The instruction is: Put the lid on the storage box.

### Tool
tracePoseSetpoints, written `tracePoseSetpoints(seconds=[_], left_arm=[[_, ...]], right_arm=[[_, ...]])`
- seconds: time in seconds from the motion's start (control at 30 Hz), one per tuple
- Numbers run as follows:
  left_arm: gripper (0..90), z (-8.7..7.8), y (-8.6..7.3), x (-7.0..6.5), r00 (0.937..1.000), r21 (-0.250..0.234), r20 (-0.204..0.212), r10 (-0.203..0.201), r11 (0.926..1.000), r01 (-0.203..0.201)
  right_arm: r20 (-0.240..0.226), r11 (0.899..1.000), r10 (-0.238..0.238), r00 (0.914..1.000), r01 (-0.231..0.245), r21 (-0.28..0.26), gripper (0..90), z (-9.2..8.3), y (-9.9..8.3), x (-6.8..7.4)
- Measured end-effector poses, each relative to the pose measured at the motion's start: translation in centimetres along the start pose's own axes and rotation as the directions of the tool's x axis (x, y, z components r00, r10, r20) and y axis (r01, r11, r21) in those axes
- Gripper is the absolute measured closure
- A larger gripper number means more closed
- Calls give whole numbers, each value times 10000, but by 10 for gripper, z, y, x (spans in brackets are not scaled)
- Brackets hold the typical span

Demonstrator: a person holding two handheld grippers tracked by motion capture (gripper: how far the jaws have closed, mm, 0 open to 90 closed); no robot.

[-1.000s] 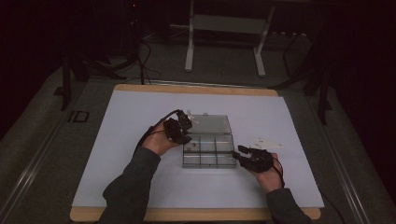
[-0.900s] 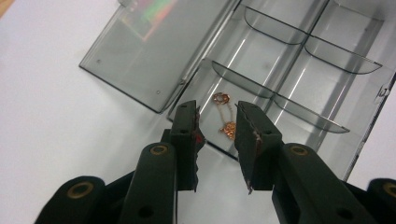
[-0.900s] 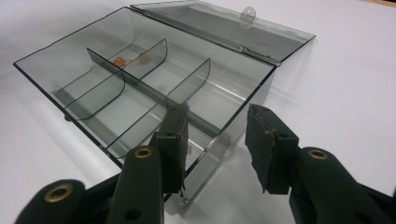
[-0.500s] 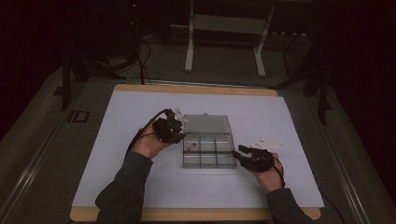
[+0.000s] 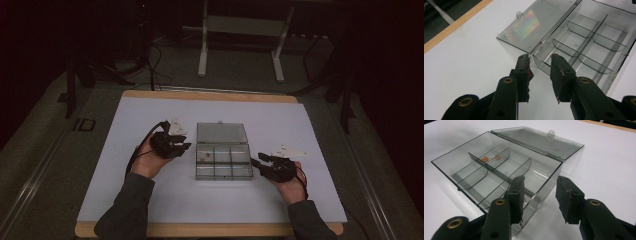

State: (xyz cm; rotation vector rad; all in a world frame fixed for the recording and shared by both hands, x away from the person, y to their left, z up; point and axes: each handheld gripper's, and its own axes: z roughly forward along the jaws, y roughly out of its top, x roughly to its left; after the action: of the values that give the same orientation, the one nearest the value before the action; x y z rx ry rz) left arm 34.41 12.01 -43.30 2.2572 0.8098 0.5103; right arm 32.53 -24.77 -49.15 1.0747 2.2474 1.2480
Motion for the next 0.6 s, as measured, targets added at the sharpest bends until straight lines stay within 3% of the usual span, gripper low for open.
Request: tracePoseSetpoints(seconds=[0.43,0.6], left_arm=[[667,9,-21,-17,9993,-606,121,-347,9975,354],[663,12,-30,-20,9977,-821,189,-656,9944,669]], right_arm=[[-40,9999,-124,9999,124,55,573,-1,21,-7],[-65,10000,-37,10000,37,-4,574,-1,29,-11]])
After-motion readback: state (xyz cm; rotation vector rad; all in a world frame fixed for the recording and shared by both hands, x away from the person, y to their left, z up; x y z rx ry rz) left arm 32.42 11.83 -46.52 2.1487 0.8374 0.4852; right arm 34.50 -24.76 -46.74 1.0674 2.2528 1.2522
